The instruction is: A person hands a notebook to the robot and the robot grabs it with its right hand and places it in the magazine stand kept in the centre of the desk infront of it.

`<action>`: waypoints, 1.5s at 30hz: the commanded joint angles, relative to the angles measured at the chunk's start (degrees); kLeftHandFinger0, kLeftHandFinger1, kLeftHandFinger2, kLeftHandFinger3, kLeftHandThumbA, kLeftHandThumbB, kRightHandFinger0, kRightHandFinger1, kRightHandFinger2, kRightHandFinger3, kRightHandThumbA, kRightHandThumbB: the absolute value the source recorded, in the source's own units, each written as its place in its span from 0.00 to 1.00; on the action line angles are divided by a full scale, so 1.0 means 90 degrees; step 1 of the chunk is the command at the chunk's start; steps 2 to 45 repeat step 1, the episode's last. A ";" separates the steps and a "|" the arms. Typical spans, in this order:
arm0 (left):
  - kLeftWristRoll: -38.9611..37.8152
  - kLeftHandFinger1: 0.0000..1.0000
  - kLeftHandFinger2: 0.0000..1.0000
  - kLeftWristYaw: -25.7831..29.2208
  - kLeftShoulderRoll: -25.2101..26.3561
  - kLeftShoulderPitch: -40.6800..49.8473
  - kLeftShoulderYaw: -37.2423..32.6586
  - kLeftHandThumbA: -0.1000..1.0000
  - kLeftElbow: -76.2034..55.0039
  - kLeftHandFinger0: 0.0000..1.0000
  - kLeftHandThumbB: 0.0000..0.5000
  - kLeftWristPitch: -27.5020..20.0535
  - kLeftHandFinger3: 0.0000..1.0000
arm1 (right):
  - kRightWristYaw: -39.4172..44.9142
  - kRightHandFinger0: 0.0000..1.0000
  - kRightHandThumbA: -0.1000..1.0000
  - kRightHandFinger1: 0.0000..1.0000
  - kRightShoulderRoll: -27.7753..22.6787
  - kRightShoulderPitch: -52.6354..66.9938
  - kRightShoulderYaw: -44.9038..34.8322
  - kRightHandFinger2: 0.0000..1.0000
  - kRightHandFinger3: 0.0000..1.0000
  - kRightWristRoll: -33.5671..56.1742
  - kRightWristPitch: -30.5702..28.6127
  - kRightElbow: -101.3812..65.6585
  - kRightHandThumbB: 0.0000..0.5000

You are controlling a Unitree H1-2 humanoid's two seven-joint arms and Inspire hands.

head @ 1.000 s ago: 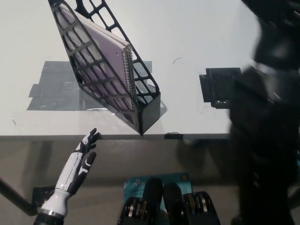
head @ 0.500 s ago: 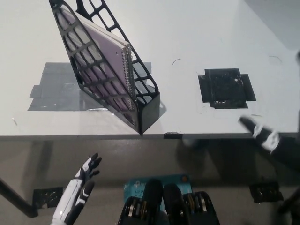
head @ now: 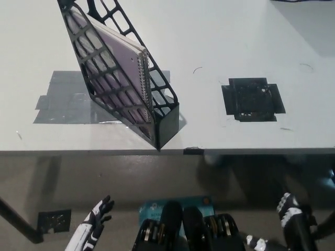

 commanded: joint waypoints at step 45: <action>0.0032 1.00 1.00 0.0157 0.0022 -0.0176 -0.0027 1.00 0.0267 0.96 1.00 -0.0229 1.00 | 0.0493 1.00 1.00 1.00 0.0032 -0.0153 0.0090 1.00 1.00 0.0196 -0.0447 0.0131 0.75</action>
